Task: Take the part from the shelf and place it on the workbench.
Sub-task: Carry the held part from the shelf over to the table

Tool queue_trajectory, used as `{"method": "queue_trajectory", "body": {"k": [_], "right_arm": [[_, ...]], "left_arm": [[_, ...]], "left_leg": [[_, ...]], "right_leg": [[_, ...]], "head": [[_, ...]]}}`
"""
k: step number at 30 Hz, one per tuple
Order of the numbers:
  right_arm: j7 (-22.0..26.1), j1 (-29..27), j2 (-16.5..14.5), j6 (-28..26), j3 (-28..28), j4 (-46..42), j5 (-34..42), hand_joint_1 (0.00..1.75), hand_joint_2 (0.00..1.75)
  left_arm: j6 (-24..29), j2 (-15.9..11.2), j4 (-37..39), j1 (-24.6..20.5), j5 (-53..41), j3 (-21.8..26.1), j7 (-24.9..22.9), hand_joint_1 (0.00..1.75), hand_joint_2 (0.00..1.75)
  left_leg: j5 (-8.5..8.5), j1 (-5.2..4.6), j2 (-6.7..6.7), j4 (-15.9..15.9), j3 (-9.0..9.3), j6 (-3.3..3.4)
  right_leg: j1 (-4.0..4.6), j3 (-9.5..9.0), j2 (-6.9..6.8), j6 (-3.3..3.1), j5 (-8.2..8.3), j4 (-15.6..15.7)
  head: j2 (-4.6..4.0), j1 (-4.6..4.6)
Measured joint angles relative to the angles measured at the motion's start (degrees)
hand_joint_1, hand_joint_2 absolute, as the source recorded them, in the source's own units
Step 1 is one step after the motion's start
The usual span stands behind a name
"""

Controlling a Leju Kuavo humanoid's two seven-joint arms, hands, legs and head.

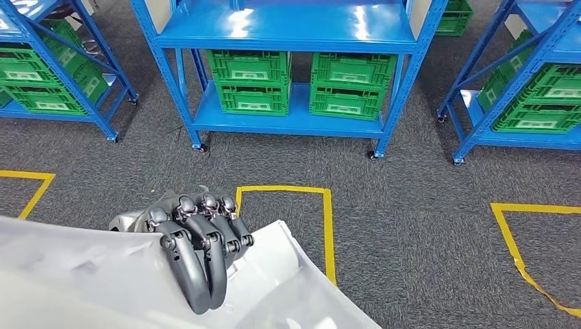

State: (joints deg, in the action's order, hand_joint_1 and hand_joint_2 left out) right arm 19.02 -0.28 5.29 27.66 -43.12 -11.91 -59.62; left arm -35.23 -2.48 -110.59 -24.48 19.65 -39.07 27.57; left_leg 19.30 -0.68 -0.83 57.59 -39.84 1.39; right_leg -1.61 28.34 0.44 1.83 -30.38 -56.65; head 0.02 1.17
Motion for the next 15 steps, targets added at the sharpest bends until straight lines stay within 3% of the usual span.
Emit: {"method": "queue_trajectory", "body": {"k": [2, 4, 5, 6, 7, 9, 11, 12, 15], "right_arm": [[0.03, 0.02, -0.05, -0.06, 0.0, 0.03, -0.1, 0.0, 0.0], [0.16, 0.08, -0.1, -0.1, 0.01, 0.04, -0.2, 0.0, 0.0], [0.25, 0.07, -0.13, -0.09, 0.02, 0.04, -0.22, 0.0, 0.0], [0.34, 0.07, -0.14, -0.08, 0.02, 0.04, -0.27, 0.0, 0.0], [0.45, 0.06, -0.14, -0.06, 0.02, 0.04, -0.31, 0.0, 0.0], [0.65, 0.07, -0.16, 0.01, 0.03, 0.04, -0.38, 0.0, 0.0], [0.78, 0.09, -0.32, 0.06, 0.04, 0.06, -0.4, 0.0, 0.0], [0.8, 0.12, -0.38, 0.08, 0.05, 0.08, -0.4, 0.0, 0.0], [0.84, 0.11, -0.44, 0.1, 0.07, 0.16, -0.4, 0.0, 0.0]], "left_arm": [[0.21, -0.08, 0.01, -0.05, -0.2, -0.23, -0.05, 1.75, 1.75], [0.42, -0.16, 0.01, -0.08, -0.4, -0.43, -0.09, 1.75, 1.75], [0.49, -0.23, 0.01, -0.07, -0.47, -0.52, -0.1, 1.75, 1.75], [0.52, -0.31, 0.01, -0.06, -0.51, -0.63, -0.11, 1.75, 1.75], [0.55, -0.38, 0.01, -0.06, -0.55, -0.72, -0.13, 1.75, 1.75], [0.57, -0.46, 0.01, -0.14, -0.57, -0.84, -0.14, 1.75, 1.75], [0.59, -0.48, -0.02, -0.35, -0.6, -0.89, -0.14, 1.75, 1.75], [0.6, -0.49, -0.03, -0.44, -0.61, -0.89, -0.14, 1.75, 1.75], [0.63, -0.51, -0.05, -0.58, -0.68, -0.92, -0.14, 1.75, 1.75]], "left_leg": [[3.45, 0.34, 0.23, 3.01, -0.94, -0.8], [9.21, 0.72, 0.31, 10.4, -2.61, -1.47], [11.15, 0.85, 0.32, 14.17, -3.27, -1.65], [11.94, 0.94, 0.32, 16.6, -3.29, -1.7], [11.54, 0.98, 0.34, 16.89, -2.32, -1.63], [9.21, 0.88, 0.67, 11.2, 2.79, -0.96], [8.62, 0.52, 1.28, 3.1, 8.43, 0.1], [8.84, 0.25, 1.52, 0.54, 9.93, 0.52], [8.12, -0.28, 1.35, -1.67, 10.17, 1.23]], "right_leg": [[-0.2, 0.65, -0.17, -1.09, 0.92, -0.06], [-0.05, 1.52, -0.27, -1.61, 1.91, -0.14], [0.04, 2.14, -0.29, -1.64, 2.42, -0.19], [0.12, 2.8, -0.29, -1.63, 2.94, -0.24], [0.2, 3.45, -0.28, -1.58, 3.43, -0.27], [0.31, 4.46, -0.18, -1.4, 4.29, -0.31], [0.33, 5.13, -0.08, -0.91, 5.1, -0.29], [0.19, 5.42, -0.06, -0.51, 5.53, -0.24], [-0.24, 6.2, -0.05, 0.67, 6.54, 0.07]], "head": [[0.0, 0.14], [0.0, 0.27], [0.0, 0.27], [0.0, 0.28], [0.0, 0.28], [0.0, 0.29], [0.0, 0.26], [0.0, 0.26], [0.0, 0.3]]}}
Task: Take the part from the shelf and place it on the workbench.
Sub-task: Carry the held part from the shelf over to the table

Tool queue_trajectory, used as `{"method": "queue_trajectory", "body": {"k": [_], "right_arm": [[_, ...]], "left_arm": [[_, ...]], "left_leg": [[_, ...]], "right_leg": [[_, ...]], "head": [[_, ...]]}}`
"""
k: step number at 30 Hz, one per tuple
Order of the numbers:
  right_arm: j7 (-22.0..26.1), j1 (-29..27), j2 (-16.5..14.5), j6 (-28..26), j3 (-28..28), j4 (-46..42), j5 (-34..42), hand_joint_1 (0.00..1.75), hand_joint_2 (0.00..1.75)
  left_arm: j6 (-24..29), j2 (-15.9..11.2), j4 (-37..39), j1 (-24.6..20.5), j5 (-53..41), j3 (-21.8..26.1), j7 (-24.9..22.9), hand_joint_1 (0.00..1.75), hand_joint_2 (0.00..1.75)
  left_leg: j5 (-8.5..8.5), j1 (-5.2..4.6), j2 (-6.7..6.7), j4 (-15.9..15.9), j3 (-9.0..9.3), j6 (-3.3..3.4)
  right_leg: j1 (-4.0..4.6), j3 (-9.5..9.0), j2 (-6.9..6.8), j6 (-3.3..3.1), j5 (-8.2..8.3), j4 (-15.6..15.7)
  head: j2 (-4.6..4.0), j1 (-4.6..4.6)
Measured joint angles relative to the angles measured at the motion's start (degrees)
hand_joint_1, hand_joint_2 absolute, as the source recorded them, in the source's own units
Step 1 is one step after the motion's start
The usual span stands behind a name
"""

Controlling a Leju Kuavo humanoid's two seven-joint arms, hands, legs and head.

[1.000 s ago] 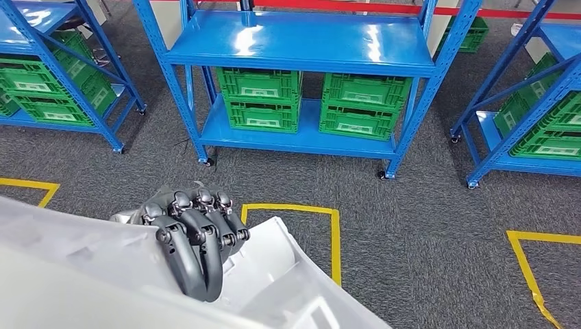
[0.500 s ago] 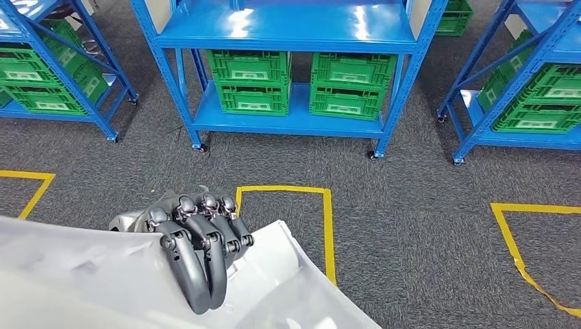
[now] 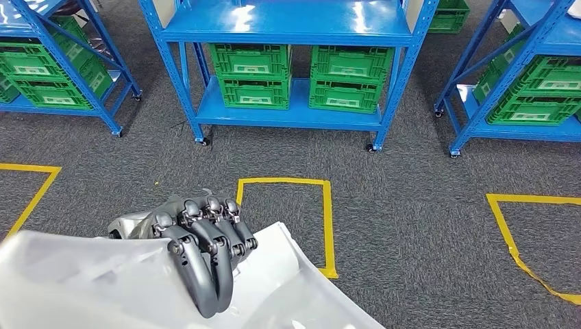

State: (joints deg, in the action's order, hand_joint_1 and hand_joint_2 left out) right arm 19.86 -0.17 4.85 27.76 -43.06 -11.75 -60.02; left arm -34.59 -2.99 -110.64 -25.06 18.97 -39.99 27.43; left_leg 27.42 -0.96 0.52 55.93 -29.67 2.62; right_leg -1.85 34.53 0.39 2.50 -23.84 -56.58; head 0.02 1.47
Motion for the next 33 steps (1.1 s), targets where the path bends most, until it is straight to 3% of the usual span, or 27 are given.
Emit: {"method": "queue_trajectory", "body": {"k": [2, 4, 5, 6, 7, 8, 10, 12, 13, 15, 16, 17, 18, 20, 21, 22, 23, 24, 25, 27, 28, 29, 31, 32, 33], "right_arm": [[0.03, -0.06, -0.04, 0.02, 0.01, 0.14, -0.07, 0.0, 0.0], [0.08, -0.03, 0.02, 0.04, 0.02, 0.24, -0.15, 0.0, 0.0], [0.1, -0.01, 0.09, 0.04, 0.02, 0.25, -0.17, 0.0, 0.0], [0.12, -0.01, 0.15, 0.04, 0.02, 0.26, -0.18, 0.0, 0.0], [0.14, -0.01, 0.2, 0.04, 0.02, 0.26, -0.19, 0.0, 0.0], [0.14, 0.0, 0.22, 0.05, 0.03, 0.27, -0.2, 0.0, 0.0], [0.14, 0.18, 0.28, 0.06, 0.04, 0.27, -0.26, 0.0, 0.0], [0.17, 0.44, 0.35, 0.09, 0.07, 0.3, -0.36, 0.0, 0.0], [0.22, 0.54, 0.35, 0.1, 0.08, 0.32, -0.43, 0.0, 0.0], [0.69, 0.53, 0.31, 0.11, 0.19, 0.44, -0.61, 0.0, 0.0], [1.0, 0.54, 0.32, 0.11, 0.27, 0.51, -0.69, 0.0, 0.0], [1.33, 0.56, 0.34, 0.13, 0.36, 0.58, -0.71, 0.0, 0.0], [1.56, 0.6, 0.36, 0.15, 0.42, 0.64, -0.61, 0.0, 0.0], [1.73, 0.66, 0.43, 0.19, 0.44, 0.68, -0.3, 0.0, 0.0], [1.76, 0.66, 0.45, 0.19, 0.44, 0.7, -0.16, 0.0, 0.0], [1.77, 0.66, 0.48, 0.19, 0.44, 0.72, -0.1, 0.0, 0.0], [1.77, 0.67, 0.51, 0.19, 0.44, 0.74, -0.05, 0.0, 0.0], [1.77, 0.7, 0.52, 0.19, 0.44, 0.76, 0.03, 0.0, 0.0], [1.76, 0.76, 0.49, 0.19, 0.44, 0.78, 0.13, 0.0, 0.0], [1.78, 0.95, 0.34, 0.19, 0.43, 0.81, 0.35, 0.0, 0.0], [1.78, 1.03, 0.28, 0.2, 0.42, 0.84, 0.41, 0.0, 0.0], [1.78, 1.07, 0.25, 0.2, 0.4, 0.88, 0.45, 0.0, 0.0], [1.84, 0.99, 0.21, 0.22, 0.4, 1.1, 0.44, 0.0, 0.0], [1.93, 0.94, 0.18, 0.24, 0.41, 1.21, 0.37, 0.0, 0.0], [2.04, 0.88, 0.15, 0.25, 0.42, 1.28, 0.3, 0.0, 0.0]], "left_arm": [[0.07, 0.04, 0.03, -0.22, -0.04, -0.08, -0.02, 1.75, 1.75], [0.15, 0.05, 0.1, -0.41, -0.08, -0.2, -0.07, 1.75, 1.75], [0.16, 0.05, 0.14, -0.43, -0.09, -0.27, -0.08, 1.75, 1.75], [0.18, 0.04, 0.17, -0.43, -0.11, -0.33, -0.1, 1.75, 1.75], [0.18, 0.04, 0.21, -0.43, -0.13, -0.4, -0.11, 1.75, 1.75], [0.19, 0.04, 0.24, -0.43, -0.13, -0.46, -0.11, 1.75, 1.75], [0.22, 0.04, 0.26, -0.46, -0.13, -0.6, -0.14, 1.75, 1.75], [0.27, 0.05, 0.25, -0.53, -0.12, -0.77, -0.23, 1.75, 1.75], [0.28, 0.05, 0.25, -0.56, -0.12, -0.85, -0.28, 1.75, 1.75], [0.3, -0.01, 0.25, -0.58, -0.15, -0.99, -0.37, 1.75, 1.75], [0.3, -0.07, 0.25, -0.58, -0.14, -1.01, -0.39, 1.75, 1.75], [0.31, -0.14, 0.25, -0.59, -0.18, -1.02, -0.43, 1.75, 1.75], [0.31, -0.23, 0.25, -0.6, -0.22, -1.02, -0.47, 1.75, 1.75], [0.33, -0.37, 0.24, -0.61, -0.35, -1.02, -0.57, 1.75, 1.75], [0.34, -0.44, 0.24, -0.6, -0.39, -1.04, -0.6, 1.75, 1.75], [0.34, -0.49, 0.24, -0.59, -0.43, -1.06, -0.62, 1.75, 1.75], [0.34, -0.53, 0.24, -0.6, -0.48, -1.08, -0.63, 1.75, 1.75], [0.34, -0.54, 0.24, -0.61, -0.54, -1.12, -0.64, 1.75, 1.75], [0.34, -0.55, 0.22, -0.65, -0.66, -1.16, -0.65, 1.75, 1.75], [0.34, -0.55, 0.13, -0.78, -0.93, -1.27, -0.66, 1.75, 1.75], [0.34, -0.55, 0.06, -0.87, -1.05, -1.33, -0.66, 1.75, 1.75], [0.34, -0.55, 0.01, -0.95, -1.14, -1.39, -0.66, 1.75, 1.75], [0.34, -0.54, -0.01, -1.07, -1.22, -1.51, -0.65, 1.75, 1.75], [0.34, -0.52, -0.02, -1.15, -1.24, -1.57, -0.66, 1.75, 1.75], [0.34, -0.48, -0.04, -1.18, -1.23, -1.62, -0.66, 1.75, 1.75]], "left_leg": [[-1.53, 0.19, -0.39, -1.31, -0.46, 0.68], [-2.87, 0.22, -0.65, -1.75, -1.7, 1.08], [-3.43, 0.16, -0.76, -1.65, -2.51, 1.1], [-3.99, 0.11, -0.86, -1.52, -3.34, 1.08], [-4.54, 0.11, -0.94, -1.31, -4.24, 1.0], [-5.09, 0.16, -0.99, -0.99, -5.22, 0.86], [-6.03, 0.22, -1.01, 0.04, -7.27, 0.38], [-6.83, 0.13, -1.06, 1.14, -8.77, -0.24], [-7.28, 0.11, -1.09, 1.43, -9.14, -0.57], [-7.97, 0.31, -1.09, 1.66, -9.49, -1.22], [-7.14, 0.45, -1.0, 2.29, -9.82, -1.58], [-5.12, 0.59, -0.9, 3.73, -10.26, -1.95], [-2.03, 0.77, -0.82, 6.25, -10.83, -2.31], [4.18, 1.05, -0.74, 13.33, -11.74, -2.88], [5.51, 1.15, -0.74, 16.57, -11.84, -2.99], [5.35, 1.2, -0.71, 18.47, -11.32, -2.98], [4.12, 1.2, -0.63, 18.56, -9.98, -2.81], [2.6, 1.16, -0.37, 16.57, -7.64, -2.46], [1.86, 1.05, 0.39, 12.8, -4.32, -1.87], [3.01, 0.75, 1.94, 3.86, 2.31, -0.81], [3.84, 0.51, 2.45, 1.01, 4.15, -0.45], [4.06, 0.26, 2.36, -0.46, 4.78, -0.28], [2.37, 0.16, 1.56, -1.4, 3.95, 0.31], [1.31, 0.24, 1.09, -1.89, 3.29, 0.73], [0.18, 0.36, 0.66, -2.27, 2.43, 1.03]], "right_leg": [[0.16, 1.21, -0.07, -0.33, -2.16, -2.14], [0.28, 3.57, -0.15, -0.98, -6.89, -8.74], [0.28, 4.61, -0.15, -0.97, -8.77, -12.6], [0.26, 5.04, -0.15, -0.65, -9.61, -15.41], [0.23, 4.6, -0.16, -0.06, -9.33, -16.56], [0.17, 3.1, -0.17, 0.65, -8.15, -15.52], [0.01, -2.41, -0.22, 1.57, -6.27, -8.41], [0.21, -6.74, -0.11, 0.91, -6.84, -1.63], [0.43, -7.44, -0.01, 0.31, -7.4, -0.18], [0.55, -6.65, -0.04, -0.83, -6.88, -0.14], [0.51, -6.17, -0.12, -1.44, -6.36, -0.2], [0.4, -5.61, -0.22, -1.98, -5.7, -0.15], [0.34, -4.92, -0.31, -2.37, -4.97, -0.13], [0.51, -3.36, -0.24, -2.63, -3.41, -0.21], [0.59, -2.44, -0.15, -2.61, -2.6, -0.26], [0.68, -1.45, -0.02, -2.53, -1.78, -0.31], [0.76, -0.46, 0.17, -2.44, -0.99, -0.34], [0.86, 0.46, 0.43, -2.34, -0.21, -0.35], [0.89, 1.21, 0.71, -2.23, 0.53, -0.35], [0.96, 2.14, 1.39, -1.73, 1.99, -0.21], [0.77, 2.34, 1.73, -1.36, 2.71, 0.02], [0.64, 2.48, 2.09, -0.92, 3.48, 0.34], [0.41, 3.05, 2.19, -0.54, 4.09, 0.68], [0.48, 3.74, 1.8, -0.81, 2.84, -0.29], [0.52, 4.64, 1.26, -1.27, 0.55, -2.35]], "head": [[0.0, -0.14], [0.0, -0.29], [0.0, -0.33], [0.0, -0.34], [0.0, -0.34], [0.0, -0.36], [0.0, -0.4], [0.0, -0.33], [0.0, -0.31], [0.0, -0.27], [0.0, -0.27], [0.0, -0.22], [0.0, -0.19], [0.0, -0.03], [0.0, -0.01], [0.0, -0.01], [0.0, 0.0], [0.0, 0.0], [0.0, -0.01], [0.0, -0.08], [0.0, -0.07], [0.0, 0.0], [0.0, 0.08], [0.0, 0.0], [0.0, -0.16]]}}
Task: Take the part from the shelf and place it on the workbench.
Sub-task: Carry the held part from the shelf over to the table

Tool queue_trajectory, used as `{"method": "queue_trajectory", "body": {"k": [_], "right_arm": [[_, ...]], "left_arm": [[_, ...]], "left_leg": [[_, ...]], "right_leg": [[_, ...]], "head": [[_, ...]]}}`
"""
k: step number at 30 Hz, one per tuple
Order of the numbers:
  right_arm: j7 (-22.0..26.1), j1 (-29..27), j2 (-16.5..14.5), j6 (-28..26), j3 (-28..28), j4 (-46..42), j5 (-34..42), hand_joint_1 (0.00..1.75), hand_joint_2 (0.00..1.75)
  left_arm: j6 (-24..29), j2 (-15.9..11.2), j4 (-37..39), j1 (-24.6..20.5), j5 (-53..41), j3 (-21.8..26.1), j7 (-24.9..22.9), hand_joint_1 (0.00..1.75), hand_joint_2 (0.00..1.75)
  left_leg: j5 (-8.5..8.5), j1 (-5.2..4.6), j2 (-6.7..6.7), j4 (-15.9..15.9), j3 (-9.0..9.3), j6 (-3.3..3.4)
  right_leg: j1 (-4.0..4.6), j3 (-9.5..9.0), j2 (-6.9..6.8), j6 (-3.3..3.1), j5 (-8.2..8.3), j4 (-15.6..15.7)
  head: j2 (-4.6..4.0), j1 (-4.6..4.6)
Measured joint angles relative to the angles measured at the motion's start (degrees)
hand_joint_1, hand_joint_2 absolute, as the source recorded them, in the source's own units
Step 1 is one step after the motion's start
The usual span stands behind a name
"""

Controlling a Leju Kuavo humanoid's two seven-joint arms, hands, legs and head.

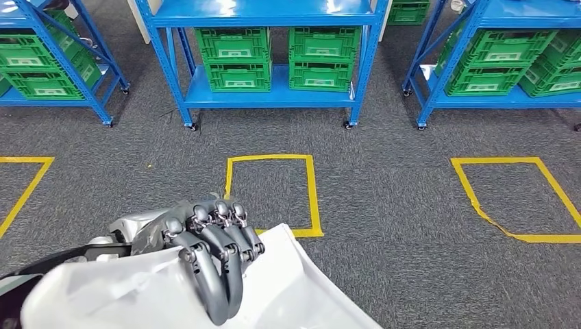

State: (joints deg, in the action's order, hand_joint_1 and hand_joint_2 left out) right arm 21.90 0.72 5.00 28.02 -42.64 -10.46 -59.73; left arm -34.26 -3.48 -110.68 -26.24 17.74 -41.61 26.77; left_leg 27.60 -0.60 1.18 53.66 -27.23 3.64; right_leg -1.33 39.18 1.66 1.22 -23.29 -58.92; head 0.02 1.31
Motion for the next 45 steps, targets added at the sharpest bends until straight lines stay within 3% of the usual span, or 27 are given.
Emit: {"method": "queue_trajectory", "body": {"k": [2, 3, 5, 7, 8, 10, 11, 13, 15, 17, 18, 19, 21, 22, 24, 26, 28, 29, 31, 33, 35, 36, 38, 40, 41, 43, 45], "right_arm": [[0.19, 0.07, 0.0, 0.03, 0.02, 0.02, -0.11, 0.0, 0.0], [0.23, 0.11, 0.02, 0.05, 0.02, 0.02, -0.1, 0.0, 0.0], [0.24, 0.15, 0.07, 0.1, 0.02, 0.02, -0.11, 0.0, 0.0], [0.24, 0.17, 0.1, 0.11, 0.02, 0.02, -0.11, 0.0, 0.0], [0.23, 0.25, 0.12, 0.11, 0.02, 0.02, -0.11, 0.0, 0.0], [0.2, 0.47, 0.11, 0.01, 0.02, 0.04, -0.07, 0.0, 0.0], [0.18, 0.48, 0.1, -0.06, 0.02, 0.06, -0.03, 0.0, 0.0], [0.07, 0.27, 0.01, -0.14, 0.02, 0.17, 0.02, 0.0, 0.0], [-0.12, 0.13, -0.04, -0.15, 0.02, 0.31, 0.05, 0.0, 0.0], [-0.22, 0.17, -0.05, -0.15, 0.02, 0.36, 0.14, 0.0, 0.0], [-0.23, 0.17, -0.07, -0.15, 0.02, 0.36, 0.19, 0.0, 0.0], [-0.24, 0.16, -0.11, -0.15, 0.02, 0.36, 0.22, 0.0, 0.0], [-0.24, 0.15, -0.2, -0.15, 0.01, 0.37, 0.25, 0.0, 0.0], [-0.24, 0.17, -0.24, -0.15, 0.01, 0.38, 0.26, 0.0, 0.0], [-0.28, 0.17, -0.42, -0.27, 0.0, 0.38, 0.29, 0.0, 0.0], [-0.41, 0.15, -0.55, -0.55, 0.01, 0.38, 0.29, 0.0, 0.0], [-0.57, 0.13, -0.56, -0.69, 0.01, 0.4, 0.25, 0.0, 0.0], [-0.63, 0.08, -0.57, -0.6, 0.01, 0.43, 0.21, 0.0, 0.0], [-0.73, -0.01, -0.58, -0.28, 0.02, 0.5, 0.12, 0.0, 0.0], [-0.79, -0.04, -0.44, -0.12, 0.02, 0.54, 0.05, 0.0, 0.0], [-0.78, -0.06, -0.24, -0.06, 0.02, 0.54, -0.11, 0.0, 0.0], [-0.77, -0.08, -0.14, 0.01, 0.04, 0.54, -0.3, 0.0, 0.0], [-0.77, -0.11, 0.08, 0.14, 0.18, 0.55, -1.0, 0.0, 0.0], [-0.81, -0.24, 0.28, 0.19, 0.64, 0.56, -2.07, 0.0, 0.0], [-0.86, -0.31, 0.36, 0.13, 1.02, 0.57, -2.79, 0.0, 0.0], [-1.0, -0.41, 0.41, -0.08, 2.01, 0.63, -4.33, 0.0, 0.0], [-1.09, -0.36, 0.45, -0.31, 3.1, 0.71, -5.54, 0.0, 0.0]], "left_arm": [[-0.03, 0.04, -0.05, -0.04, 0.01, -0.12, 0.0, 1.75, 1.75], [-0.05, 0.04, -0.05, 0.02, 0.01, -0.19, 0.0, 1.75, 1.75], [-0.09, 0.03, -0.05, 0.09, 0.01, -0.32, 0.0, 1.75, 1.75], [-0.12, 0.0, -0.05, 0.1, 0.01, -0.44, 0.0, 1.75, 1.75], [-0.13, 0.0, -0.07, 0.08, 0.01, -0.47, 0.01, 1.75, 1.75], [-0.13, 0.0, -0.11, 0.08, -0.01, -0.54, 0.04, 1.75, 1.75], [-0.1, -0.02, -0.11, 0.08, -0.01, -0.59, 0.05, 1.75, 1.75], [-0.06, -0.11, -0.02, 0.09, -0.01, -0.73, 0.07, 1.75, 1.75], [-0.04, -0.24, 0.12, 0.09, -0.02, -0.81, 0.07, 1.75, 1.75], [-0.04, -0.34, 0.27, 0.06, -0.02, -0.9, 0.08, 1.75, 1.75], [-0.04, -0.38, 0.37, 0.05, -0.01, -0.98, 0.09, 1.75, 1.75], [-0.04, -0.4, 0.48, 0.05, -0.01, -1.07, 0.09, 1.75, 1.75], [-0.04, -0.44, 0.71, 0.01, -0.01, -1.22, 0.09, 1.75, 1.75], [-0.04, -0.43, 0.79, -0.06, -0.01, -1.27, 0.09, 1.75, 1.75], [-0.04, -0.39, 0.84, -0.39, -0.01, -1.32, 0.13, 1.75, 1.75], [0.02, -0.35, 0.84, -0.7, 0.07, -1.34, 0.3, 1.75, 1.75], [0.13, -0.35, 0.88, -0.81, 0.22, -1.36, 0.51, 1.75, 1.75], [0.19, -0.32, 0.91, -0.91, 0.3, -1.39, 0.58, 1.75, 1.75], [0.27, -0.25, 1.02, -1.09, 0.44, -1.51, 0.61, 1.75, 1.75], [0.33, -0.23, 1.21, -1.14, 0.52, -1.74, 0.61, 1.75, 1.75], [0.33, -0.24, 1.42, -1.11, 0.54, -1.98, 0.61, 1.75, 1.75], [0.33, -0.26, 1.51, -1.09, 0.54, -2.07, 0.6, 1.75, 1.75], [0.32, -0.29, 1.62, -1.12, 0.63, -2.24, 0.6, 1.75, 1.75], [0.28, -0.24, 1.7, -1.23, 0.82, -2.4, 0.59, 1.75, 1.75], [0.25, -0.2, 1.75, -1.29, 0.9, -2.5, 0.58, 1.75, 1.75], [0.19, -0.14, 1.91, -1.39, 0.96, -2.69, 0.48, 1.75, 1.75], [0.28, -0.1, 2.07, -1.56, 0.92, -2.78, 0.28, 1.75, 1.75]], "left_leg": [[-1.9, -0.07, -0.67, 0.0, -2.09, 0.23], [-2.79, -0.09, -0.99, 0.08, -3.25, 0.13], [-4.53, 0.06, -1.54, 0.48, -5.88, -0.22], [-5.97, 0.37, -1.83, 1.57, -8.7, -0.88], [-6.48, 0.44, -1.9, 2.47, -10.09, -1.27], [-7.43, 0.46, -2.03, 3.97, -11.92, -2.1], [-7.95, 0.51, -2.1, 4.28, -12.38, -2.46], [-8.52, 0.82, -2.09, 4.35, -12.71, -3.11], [-4.93, 1.11, -1.89, 6.73, -13.54, -3.76], [1.63, 1.23, -1.75, 13.29, -14.79, -4.32], [3.75, 1.24, -1.73, 17.09, -15.21, -4.47], [4.38, 1.25, -1.73, 19.9, -15.16, -4.48], [2.42, 1.21, -1.66, 20.14, -12.48, -4.11], [1.29, 1.15, -1.52, 17.29, -9.62, -3.72], [1.83, 0.84, -1.17, 8.48, -2.71, -2.8], [3.39, 0.32, -1.03, 3.17, 0.6, -2.2], [2.57, 0.03, -1.17, 2.08, 0.18, -1.54], [1.85, 0.04, -1.26, 1.64, -0.28, -1.06], [0.1, 0.14, -1.37, 1.03, -1.42, -0.28], [-1.32, -0.07, -1.4, 1.05, -3.01, 0.04], [-2.69, -0.21, -1.45, 1.2, -4.66, -0.07], [-3.29, -0.2, -1.3, 1.33, -5.45, -0.25], [-4.11, -0.15, -0.92, 2.01, -7.08, -0.76], [-4.59, -0.24, -0.49, 3.12, -8.45, -1.38], [-4.88, -0.29, -0.27, 3.5, -8.95, -1.71], [-5.44, -0.15, 0.31, 3.85, -9.5, -2.43], [-4.08, 0.13, 0.3, 5.63, -10.47, -3.15]], "right_leg": [[-0.06, 1.97, -0.76, -0.59, -5.68, -7.23], [-0.14, 2.54, -0.86, -0.26, -7.13, -11.06], [-0.43, 1.73, -0.95, 1.46, -6.18, -15.21], [-0.93, -2.98, -1.1, 3.07, -3.85, -11.73], [-1.01, -6.7, -1.16, 3.27, -4.43, -7.18], [-0.85, -11.73, -1.22, 2.36, -7.45, 0.22], [-0.59, -12.62, -1.2, 1.71, -8.56, 1.99], [-0.59, -11.7, -1.4, 0.54, -8.1, 1.92], [-0.72, -10.47, -1.69, -0.41, -6.75, 1.82], [-0.61, -8.97, -1.79, -0.8, -5.13, 1.75], [-0.53, -8.08, -1.79, -0.79, -4.32, 1.69], [-0.44, -7.19, -1.79, -0.77, -3.55, 1.61], [-0.22, -5.27, -1.78, -0.65, -2.08, 1.48], [-0.13, -4.49, -1.74, -0.59, -1.38, 1.46], [0.08, -3.45, -1.63, -0.22, -0.15, 1.46], [-0.04, -3.1, -1.62, 0.5, 0.95, 1.73], [-0.29, -2.84, -1.69, 1.17, 1.81, 2.12], [-0.32, -2.48, -1.7, 1.12, 1.25, 1.7], [-0.29, -0.91, -1.71, 0.35, -2.63, -2.15], [-0.24, 1.26, -1.7, -0.1, -7.28, -9.3], [-0.27, 1.85, -1.71, 0.83, -7.77, -14.34], [-0.33, 0.72, -1.69, 1.53, -6.68, -14.11], [-0.58, -4.83, -0.89, 2.31, -4.97, -7.22], [-0.65, -9.83, 0.38, 1.89, -5.77, 0.21], [-0.53, -10.73, 0.69, 1.48, -6.48, 1.75], [-0.41, -10.4, -0.04, 0.63, -6.56, 2.01], [-0.61, -10.09, -0.97, -0.38, -6.0, 2.07]], "head": [[0.0, -0.22], [0.0, -0.26], [0.0, -0.28], [0.0, -0.29], [0.0, -0.35], [0.0, -0.41], [0.0, -0.43], [0.0, -0.43], [0.0, -0.33], [0.0, -0.22], [0.0, -0.18], [0.0, -0.2], [0.0, -0.18], [0.0, -0.19], [0.0, -0.23], [0.0, -0.19], [0.0, -0.1], [0.0, -0.07], [0.0, -0.29], [0.0, -0.48], [0.0, -0.52], [0.0, -0.52], [0.0, -0.54], [0.0, -0.5], [0.0, -0.48], [0.0, -0.51], [0.0, -0.34]]}}
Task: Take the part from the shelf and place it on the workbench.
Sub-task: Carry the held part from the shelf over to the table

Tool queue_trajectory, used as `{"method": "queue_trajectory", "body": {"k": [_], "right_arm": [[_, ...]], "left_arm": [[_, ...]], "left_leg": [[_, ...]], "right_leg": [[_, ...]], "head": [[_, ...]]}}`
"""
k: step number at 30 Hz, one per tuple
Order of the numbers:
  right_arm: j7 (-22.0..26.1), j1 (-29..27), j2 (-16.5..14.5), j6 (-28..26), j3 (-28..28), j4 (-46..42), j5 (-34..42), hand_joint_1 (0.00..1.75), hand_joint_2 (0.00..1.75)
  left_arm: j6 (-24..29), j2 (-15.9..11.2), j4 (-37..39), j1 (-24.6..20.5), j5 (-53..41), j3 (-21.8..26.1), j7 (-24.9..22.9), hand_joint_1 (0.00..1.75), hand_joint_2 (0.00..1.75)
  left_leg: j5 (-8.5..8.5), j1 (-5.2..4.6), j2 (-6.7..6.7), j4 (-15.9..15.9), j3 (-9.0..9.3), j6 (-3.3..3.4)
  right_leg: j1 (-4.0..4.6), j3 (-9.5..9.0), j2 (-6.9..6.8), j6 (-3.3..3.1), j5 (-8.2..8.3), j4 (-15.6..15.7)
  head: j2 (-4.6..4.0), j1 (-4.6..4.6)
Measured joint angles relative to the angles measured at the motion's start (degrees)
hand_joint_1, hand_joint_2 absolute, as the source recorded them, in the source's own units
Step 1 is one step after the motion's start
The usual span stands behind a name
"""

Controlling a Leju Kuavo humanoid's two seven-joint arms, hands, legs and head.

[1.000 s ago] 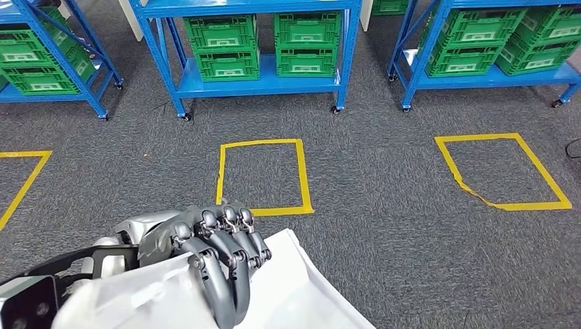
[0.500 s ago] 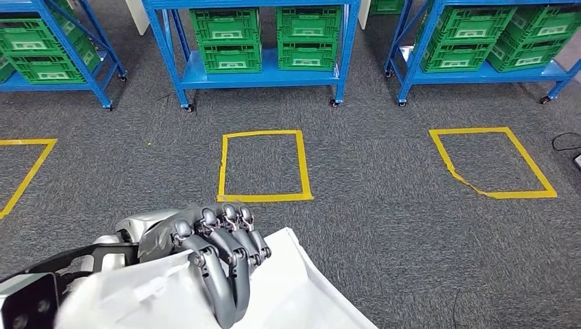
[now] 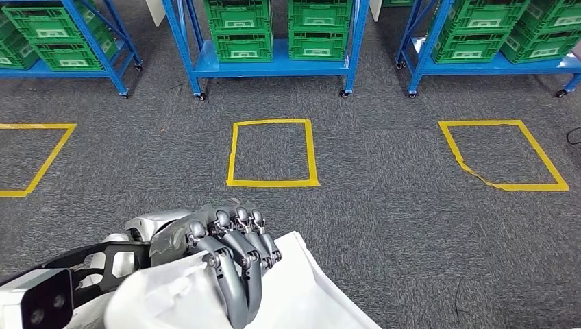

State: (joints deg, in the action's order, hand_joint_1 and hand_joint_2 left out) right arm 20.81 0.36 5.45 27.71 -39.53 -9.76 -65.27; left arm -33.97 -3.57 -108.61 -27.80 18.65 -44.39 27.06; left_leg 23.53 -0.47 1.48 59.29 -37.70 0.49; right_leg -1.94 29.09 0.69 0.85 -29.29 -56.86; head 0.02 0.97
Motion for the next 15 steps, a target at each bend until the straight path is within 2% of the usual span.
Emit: {"method": "queue_trajectory", "body": {"k": [1, 3, 4, 5, 6, 7, 9, 10, 11, 13, 14, 15], "right_arm": [[0.02, 0.03, 0.02, -0.05, 0.53, 0.04, -0.42, 0.0, 0.0], [0.14, 0.05, 0.09, -0.1, 1.43, 0.11, -1.07, 0.0, 0.0], [0.2, 0.03, 0.09, -0.1, 1.84, 0.15, -1.36, 0.0, 0.0], [0.27, 0.03, 0.09, -0.1, 2.24, 0.19, -1.69, 0.0, 0.0], [0.34, 0.04, 0.09, -0.09, 2.66, 0.2, -2.01, 0.0, 0.0], [0.47, 0.06, 0.09, -0.06, 3.08, 0.21, -2.34, 0.0, 0.0], [0.92, 0.07, 0.07, 0.01, 3.86, 0.23, -2.93, 0.0, 0.0], [1.15, 0.08, 0.05, 0.03, 4.21, 0.27, -3.17, 0.0, 0.0], [1.31, 0.11, 0.07, 0.03, 4.56, 0.29, -3.39, 0.0, 0.0], [1.33, 0.31, 0.11, -0.04, 5.16, 0.34, -3.66, 0.0, 0.0], [1.17, 0.42, 0.14, -0.13, 5.37, 0.34, -3.66, 0.0, 0.0], [0.85, 0.49, 0.15, -0.27, 5.47, 0.34, -3.53, 0.0, 0.0]], "left_arm": [[0.13, 0.01, 0.08, -0.09, -0.05, -0.03, -0.11, 1.75, 1.75], [0.39, 0.02, 0.31, -0.18, -0.14, -0.17, -0.34, 1.75, 1.75], [0.51, 0.02, 0.45, -0.17, -0.15, -0.31, -0.44, 1.75, 1.75], [0.59, 0.01, 0.62, -0.16, -0.16, -0.49, -0.61, 1.75, 1.75], [0.64, 0.01, 0.78, -0.16, -0.16, -0.67, -0.78, 1.75, 1.75], [0.69, 0.02, 0.92, -0.2, -0.16, -0.83, -0.95, 1.75, 1.75], [0.72, 0.1, 1.07, -0.43, -0.16, -1.03, -1.26, 1.75, 1.75], [0.73, 0.16, 1.11, -0.62, -0.15, -1.09, -1.36, 1.75, 1.75], [0.73, 0.22, 1.15, -0.83, -0.14, -1.17, -1.45, 1.75, 1.75], [0.77, 0.3, 1.25, -1.08, -0.16, -1.33, -1.5, 1.75, 1.75], [0.86, 0.34, 1.3, -1.15, -0.34, -1.38, -1.45, 1.75, 1.75], [1.01, 0.42, 1.36, -1.25, -0.64, -1.42, -1.35, 1.75, 1.75]], "left_leg": [[1.78, 0.2, -0.22, 2.45, -1.01, -0.4], [6.14, 0.6, -0.77, 9.84, -3.79, -1.15], [7.47, 0.8, -0.94, 13.04, -4.85, -1.39], [7.8, 0.95, -1.11, 14.51, -5.01, -1.5], [7.13, 1.03, -1.33, 13.68, -3.95, -1.49], [5.78, 1.04, -1.73, 10.66, -1.72, -1.32], [3.64, 0.67, -3.69, 2.4, 3.83, -0.57], [3.16, 0.3, -4.55, -0.29, 5.47, -0.07], [3.15, -0.05, -5.14, -1.72, 6.18, 0.43], [2.77, -0.42, -4.49, -2.49, 6.04, 1.34], [2.41, -0.33, -3.98, -3.22, 6.25, 1.74], [1.88, -0.21, -3.4, -3.91, 6.42, 2.16]], "right_leg": [[-0.11, 0.21, -0.5, -0.41, 0.31, 0.04], [0.05, 0.8, -1.41, -0.78, 0.78, 0.02], [0.14, 1.11, -1.9, -0.79, 1.0, 0.0], [0.22, 1.39, -2.41, -0.75, 1.21, -0.01], [0.29, 1.59, -2.91, -0.68, 1.37, -0.02], [0.36, 1.7, -3.4, -0.6, 1.49, -0.02], [0.57, 1.68, -4.34, -0.39, 1.64, 0.01], [0.65, 1.63, -4.84, -0.21, 1.73, 0.05], [0.7, 1.59, -5.38, -0.01, 1.84, 0.1], [0.81, 1.45, -6.46, 0.64, 2.07, 0.5], [0.82, 1.52, -6.3, 0.86, 1.92, 0.41], [0.82, 1.95, -5.5, 0.93, 1.3, -0.47]], "head": [[0.0, 0.14], [0.0, 0.41], [0.0, 0.42], [0.0, 0.43], [0.0, 0.43], [0.0, 0.44], [0.0, 0.41], [0.0, 0.38], [0.0, 0.48], [0.0, 0.7], [0.0, 0.78], [0.0, 0.72]]}}
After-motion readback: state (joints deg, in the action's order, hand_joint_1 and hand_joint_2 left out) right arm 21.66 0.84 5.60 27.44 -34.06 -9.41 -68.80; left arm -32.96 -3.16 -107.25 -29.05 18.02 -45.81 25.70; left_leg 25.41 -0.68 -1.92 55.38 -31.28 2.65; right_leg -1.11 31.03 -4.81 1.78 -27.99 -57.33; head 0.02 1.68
